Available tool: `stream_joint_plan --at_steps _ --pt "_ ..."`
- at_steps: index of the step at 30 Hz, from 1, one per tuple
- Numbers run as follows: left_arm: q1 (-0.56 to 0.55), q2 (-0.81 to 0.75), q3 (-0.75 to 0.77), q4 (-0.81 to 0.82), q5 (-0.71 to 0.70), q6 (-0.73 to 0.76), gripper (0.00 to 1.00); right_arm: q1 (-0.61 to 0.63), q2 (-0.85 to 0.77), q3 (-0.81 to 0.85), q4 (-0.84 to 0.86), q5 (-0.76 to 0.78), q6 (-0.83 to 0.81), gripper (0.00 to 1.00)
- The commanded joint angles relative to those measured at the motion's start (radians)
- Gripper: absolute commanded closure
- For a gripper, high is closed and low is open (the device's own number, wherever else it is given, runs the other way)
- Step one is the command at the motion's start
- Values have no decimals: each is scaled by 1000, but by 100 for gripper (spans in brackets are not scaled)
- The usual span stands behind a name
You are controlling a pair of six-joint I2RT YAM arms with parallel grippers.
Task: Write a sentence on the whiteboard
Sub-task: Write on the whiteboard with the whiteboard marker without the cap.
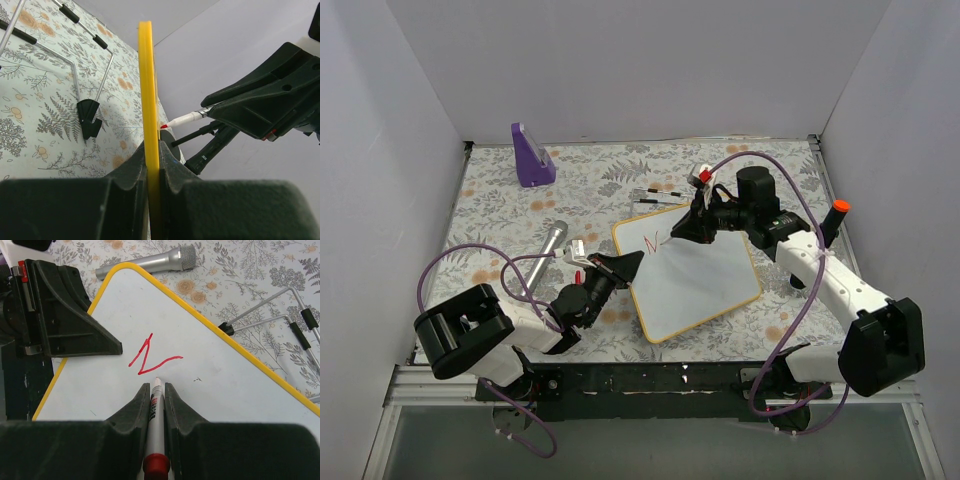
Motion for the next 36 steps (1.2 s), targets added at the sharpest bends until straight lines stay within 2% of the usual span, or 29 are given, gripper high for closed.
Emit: stream_joint_plan --at_steps 1,23,36 --pt "-6 -4 6 194 15 79 100 7 6 -10 56 -11 17 99" --pt "-6 -11 -9 205 9 82 100 3 -8 -29 41 120 -3 99" --pt "-6 -4 2 197 13 82 100 3 25 14 49 118 7 99"
